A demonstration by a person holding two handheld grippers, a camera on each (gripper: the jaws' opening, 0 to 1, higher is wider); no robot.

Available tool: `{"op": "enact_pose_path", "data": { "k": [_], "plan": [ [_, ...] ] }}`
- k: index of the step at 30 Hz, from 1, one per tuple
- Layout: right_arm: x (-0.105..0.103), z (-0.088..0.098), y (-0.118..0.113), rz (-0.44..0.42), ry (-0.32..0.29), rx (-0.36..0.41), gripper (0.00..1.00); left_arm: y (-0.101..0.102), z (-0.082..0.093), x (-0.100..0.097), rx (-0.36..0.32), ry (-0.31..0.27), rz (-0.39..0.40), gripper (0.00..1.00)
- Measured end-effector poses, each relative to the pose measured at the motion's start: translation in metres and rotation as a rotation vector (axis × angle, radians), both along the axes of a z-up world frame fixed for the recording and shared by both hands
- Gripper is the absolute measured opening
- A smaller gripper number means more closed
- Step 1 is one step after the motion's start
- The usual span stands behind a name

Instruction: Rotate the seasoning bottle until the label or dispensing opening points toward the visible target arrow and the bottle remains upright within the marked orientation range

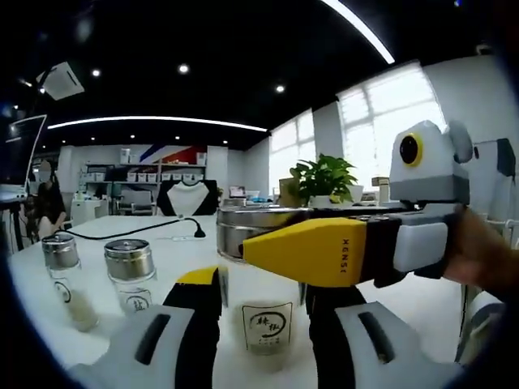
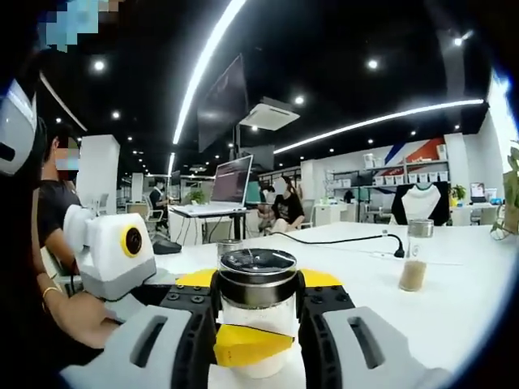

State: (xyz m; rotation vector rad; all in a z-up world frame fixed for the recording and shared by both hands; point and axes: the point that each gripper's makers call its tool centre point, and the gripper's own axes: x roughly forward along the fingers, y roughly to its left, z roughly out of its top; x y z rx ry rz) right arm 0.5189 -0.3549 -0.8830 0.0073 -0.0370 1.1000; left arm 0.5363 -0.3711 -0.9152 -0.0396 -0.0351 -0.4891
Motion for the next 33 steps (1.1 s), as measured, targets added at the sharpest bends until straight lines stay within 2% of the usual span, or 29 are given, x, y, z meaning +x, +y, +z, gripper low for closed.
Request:
{"op": "enact_pose_path", "data": {
  "k": [3, 10, 19, 25, 33],
  "plan": [
    [0.0, 0.0, 0.002, 0.031, -0.004, 0.008, 0.35, 0.002, -0.001, 0.0, -0.005, 0.014, -0.006, 0.43],
    [0.001, 0.001, 0.011, 0.08, -0.008, 0.013, 0.35, 0.009, -0.002, -0.002, 0.038, 0.025, -0.012, 0.41],
    [0.013, 0.005, 0.015, 0.101, 0.001, 0.036, 0.35, 0.022, -0.001, -0.004, 0.039, 0.034, -0.008, 0.38],
    [0.034, 0.013, 0.01, 0.084, -0.017, 0.038, 0.35, 0.027, -0.002, -0.005, 0.055, 0.03, -0.001, 0.31],
    [0.051, 0.019, 0.011, 0.079, -0.02, 0.053, 0.35, 0.028, -0.007, -0.01, 0.099, 0.041, -0.034, 0.32]
  ]
}}
